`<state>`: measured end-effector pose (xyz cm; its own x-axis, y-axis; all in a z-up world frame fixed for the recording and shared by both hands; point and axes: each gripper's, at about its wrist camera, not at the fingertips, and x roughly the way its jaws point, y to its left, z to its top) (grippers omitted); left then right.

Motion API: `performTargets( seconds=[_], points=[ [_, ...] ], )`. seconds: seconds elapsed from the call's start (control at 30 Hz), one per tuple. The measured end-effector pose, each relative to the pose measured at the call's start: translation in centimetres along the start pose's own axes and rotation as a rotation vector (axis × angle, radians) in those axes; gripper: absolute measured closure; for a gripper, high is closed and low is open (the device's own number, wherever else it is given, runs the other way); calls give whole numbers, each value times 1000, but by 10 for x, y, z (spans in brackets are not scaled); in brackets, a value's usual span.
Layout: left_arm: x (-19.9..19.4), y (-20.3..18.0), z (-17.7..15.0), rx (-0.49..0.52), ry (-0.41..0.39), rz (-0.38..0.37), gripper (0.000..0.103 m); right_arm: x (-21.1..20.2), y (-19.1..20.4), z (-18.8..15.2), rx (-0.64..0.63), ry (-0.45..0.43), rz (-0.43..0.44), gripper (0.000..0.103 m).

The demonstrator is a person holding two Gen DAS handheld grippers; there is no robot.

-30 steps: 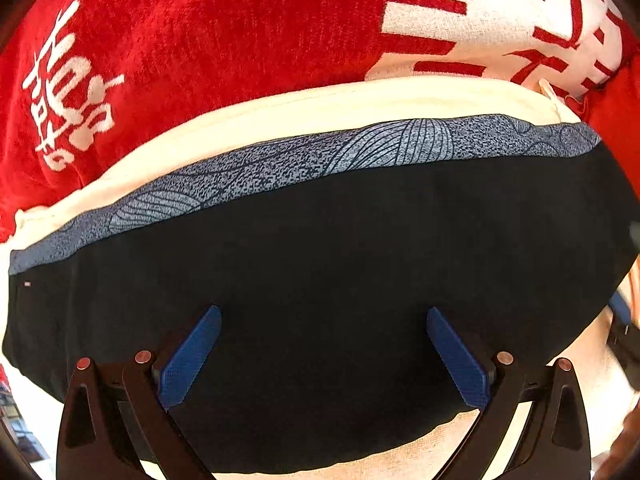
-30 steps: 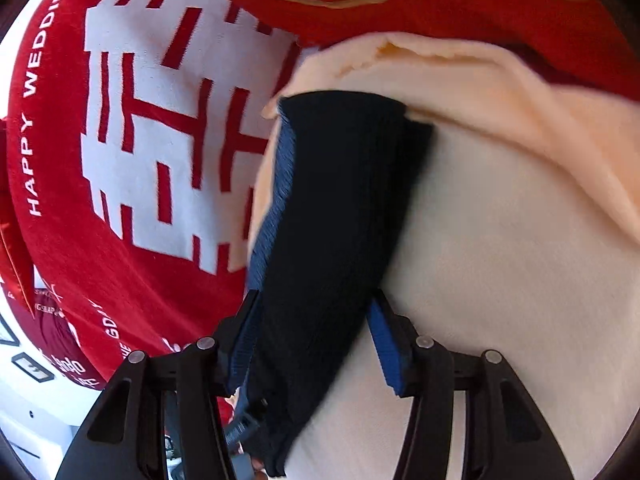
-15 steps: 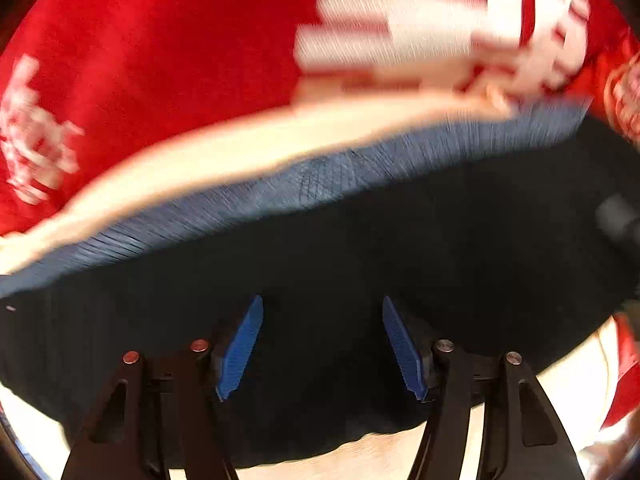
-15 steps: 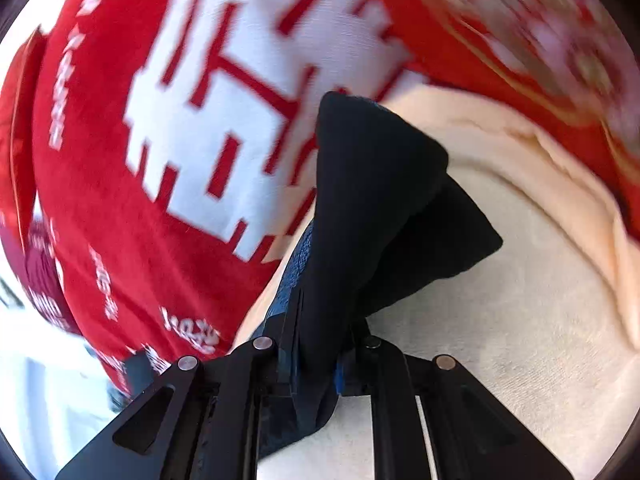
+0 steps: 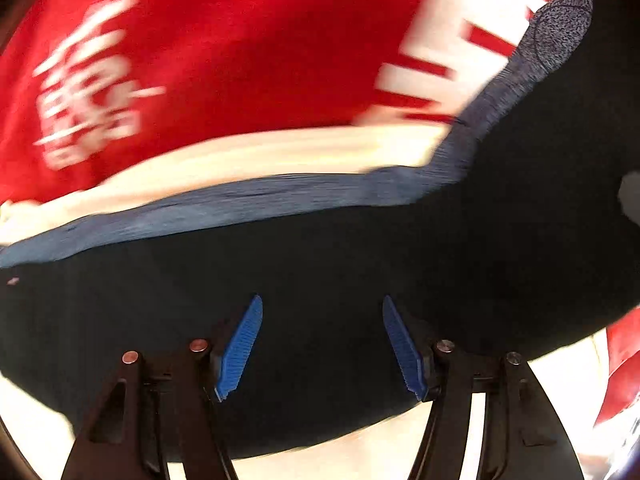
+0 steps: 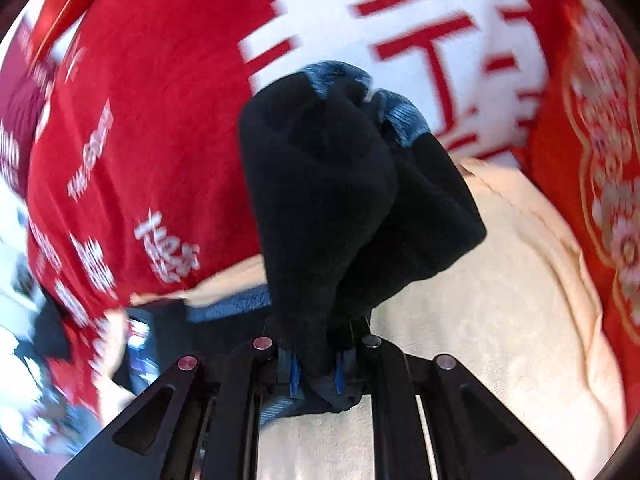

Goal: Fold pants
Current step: 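Lift the pant leg end with the right gripper and fold it toward the waistband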

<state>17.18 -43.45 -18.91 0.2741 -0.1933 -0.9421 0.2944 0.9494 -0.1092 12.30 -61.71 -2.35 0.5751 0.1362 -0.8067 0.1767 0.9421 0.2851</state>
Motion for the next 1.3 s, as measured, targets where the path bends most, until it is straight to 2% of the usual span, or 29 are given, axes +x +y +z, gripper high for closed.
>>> performTargets(
  seconds=[0.03,0.07,0.1,0.17,0.27,0.33,0.37,0.47,0.5,0.57,0.67,0.73,0.77,0.8,0.87,0.9,1.0,1.17,1.27,1.3],
  points=[
    [-8,20,-4,-12,-3,19,35,3,15,-2,-40,7,-21,89],
    [-16,40,-8,-24,-6,40,23,9,32,-6,-87,16,-42,87],
    [-22,56,-11,-33,-13,60,21,18,53,-11,-142,32,-67,86],
    [-33,93,-18,-44,-17,106,21,35,88,-22,-224,61,-107,85],
    [-41,151,-29,-84,0,185,21,80,141,-53,-358,129,-182,77],
    [-43,189,-36,-125,21,229,21,121,172,-83,-482,195,-265,72],
    [-43,204,-38,-141,27,244,21,145,191,-105,-591,233,-340,68],
    [-45,231,-44,-168,40,269,21,160,220,-145,-826,228,-478,61],
    [-43,232,-45,-173,41,264,21,151,231,-154,-867,214,-455,56],
    [-41,231,-49,-178,51,249,21,133,240,-158,-864,212,-395,44],
    [-26,211,-43,-178,59,191,21,105,232,-144,-691,275,-194,43],
    [-15,201,-43,-155,72,162,21,97,205,-121,-432,314,-35,43],
    [-5,193,-45,-137,91,171,21,98,192,-112,-306,327,22,43],
    [2,190,-47,-130,102,191,19,103,168,-100,-115,350,99,43],
    [2,187,-50,-149,61,243,10,112,136,-92,126,363,206,45],
    [3,188,-51,-155,61,237,10,121,117,-91,291,369,288,48],
    [3,194,-54,-174,63,207,10,138,98,-100,507,376,376,52],
    [3,197,-50,-151,61,214,9,160,89,-121,708,410,417,53],
    [5,188,-49,-170,59,214,9,168,86,-124,786,389,429,53],
    [8,193,-48,-171,58,216,9,171,84,-124,808,374,431,61]
  ],
)
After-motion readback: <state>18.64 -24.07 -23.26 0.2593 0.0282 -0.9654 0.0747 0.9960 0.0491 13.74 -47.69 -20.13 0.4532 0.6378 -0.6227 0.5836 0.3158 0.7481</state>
